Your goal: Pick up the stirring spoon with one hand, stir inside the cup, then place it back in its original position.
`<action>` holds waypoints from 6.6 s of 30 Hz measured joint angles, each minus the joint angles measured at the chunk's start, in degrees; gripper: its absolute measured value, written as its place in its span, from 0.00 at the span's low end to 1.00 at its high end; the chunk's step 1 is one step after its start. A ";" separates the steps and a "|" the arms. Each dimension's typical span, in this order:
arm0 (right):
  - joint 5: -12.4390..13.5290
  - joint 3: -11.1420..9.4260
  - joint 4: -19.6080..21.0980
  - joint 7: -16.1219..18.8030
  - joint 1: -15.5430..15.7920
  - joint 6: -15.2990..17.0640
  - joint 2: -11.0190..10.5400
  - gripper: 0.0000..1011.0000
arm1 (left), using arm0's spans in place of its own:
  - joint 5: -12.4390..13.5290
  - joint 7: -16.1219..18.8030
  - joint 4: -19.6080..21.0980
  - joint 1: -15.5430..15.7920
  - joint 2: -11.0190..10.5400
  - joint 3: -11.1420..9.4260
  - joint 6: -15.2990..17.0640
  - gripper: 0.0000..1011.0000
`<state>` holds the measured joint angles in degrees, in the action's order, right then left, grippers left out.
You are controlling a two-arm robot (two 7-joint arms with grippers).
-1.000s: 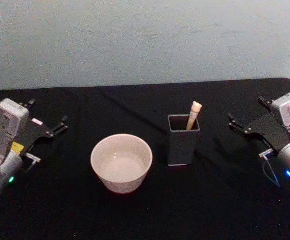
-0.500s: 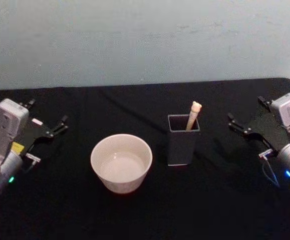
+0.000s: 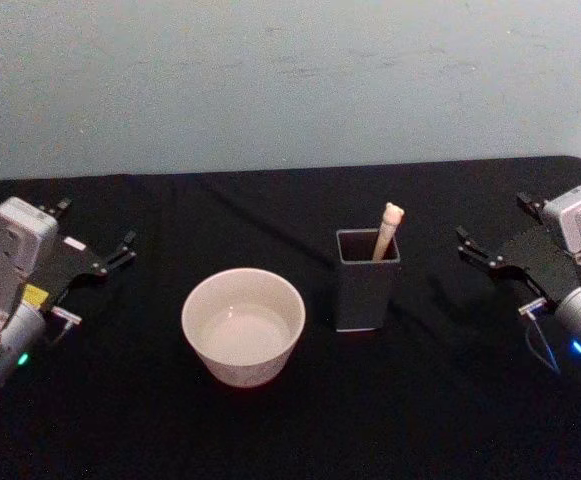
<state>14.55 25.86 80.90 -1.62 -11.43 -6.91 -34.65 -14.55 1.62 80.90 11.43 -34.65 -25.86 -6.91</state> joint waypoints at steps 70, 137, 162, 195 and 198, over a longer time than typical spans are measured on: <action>17.59 -2.38 -2.29 30.95 -6.30 9.15 7.43 0.99 | 0.00 0.00 0.00 0.00 0.00 0.00 0.00 0.99; 19.43 -5.08 6.45 32.31 -5.21 6.14 5.53 0.21 | 0.00 0.00 0.00 0.00 0.00 0.00 0.00 0.99; 18.05 -0.58 4.48 38.43 -10.60 -1.71 9.69 0.21 | 0.01 0.00 0.00 0.00 0.00 0.00 0.00 0.99; 6.56 9.17 -15.68 42.75 -17.82 -9.97 18.83 0.21 | 0.00 0.00 0.00 0.00 0.00 0.00 0.00 0.99; 5.93 9.27 -16.74 42.75 -18.06 -10.22 19.33 0.21 | 0.00 0.00 0.00 0.00 0.00 0.00 0.00 0.99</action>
<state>20.48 35.13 64.16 41.13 -29.49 -17.13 -15.32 -14.55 1.62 80.90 11.43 -34.64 -25.86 -6.91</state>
